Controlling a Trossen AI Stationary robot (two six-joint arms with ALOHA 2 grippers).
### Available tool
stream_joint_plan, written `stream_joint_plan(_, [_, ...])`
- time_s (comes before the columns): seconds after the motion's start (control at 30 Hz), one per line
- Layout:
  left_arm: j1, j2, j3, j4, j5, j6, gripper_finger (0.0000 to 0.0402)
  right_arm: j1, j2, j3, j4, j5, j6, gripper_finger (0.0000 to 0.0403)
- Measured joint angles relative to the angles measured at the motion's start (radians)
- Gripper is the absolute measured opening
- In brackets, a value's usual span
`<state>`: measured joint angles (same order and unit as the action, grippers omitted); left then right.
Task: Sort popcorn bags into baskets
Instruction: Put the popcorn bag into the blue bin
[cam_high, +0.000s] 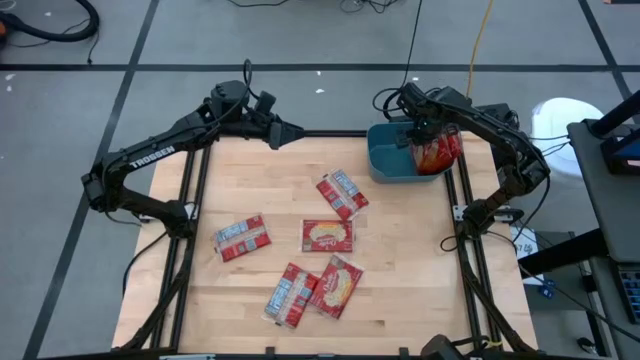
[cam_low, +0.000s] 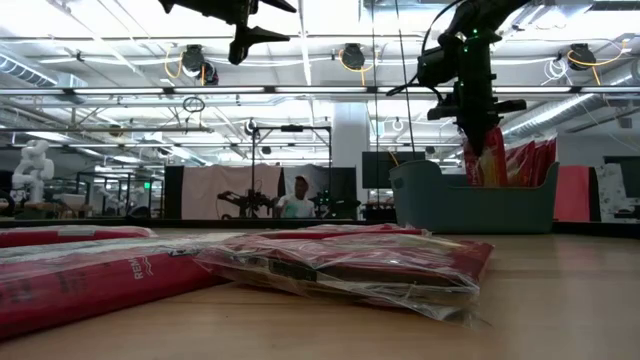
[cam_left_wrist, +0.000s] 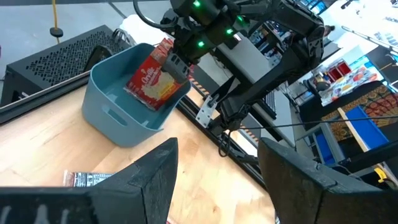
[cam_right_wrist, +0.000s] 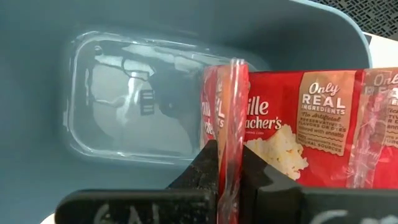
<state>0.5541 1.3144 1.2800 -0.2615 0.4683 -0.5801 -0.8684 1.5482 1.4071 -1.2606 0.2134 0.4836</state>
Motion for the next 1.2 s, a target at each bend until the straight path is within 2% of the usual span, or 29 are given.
stream_joint_plan(0.37, [0.001,0.0,0.0,0.0,0.0,0.004,0.0223,0.001,0.001,-0.06,0.006,-0.001,0.004,0.0021])
stream_joint_plan(0.9, [0.001,0.0,0.0,0.0,0.0,0.002,0.0223,0.003,0.001,-0.062,0.014,0.022,-0.006,0.0029])
stream_joint_plan(1.03, [0.001,0.0,0.0,0.0,0.0,0.0,0.0223,0.003,0.001,-0.062,0.013,0.032,-0.002,0.0051])
stream_joint_plan(1.2, [0.001,0.0,0.0,0.0,0.0,-0.001,0.0223,0.004,-0.001,-0.058,0.003,0.085,0.001,0.0104])
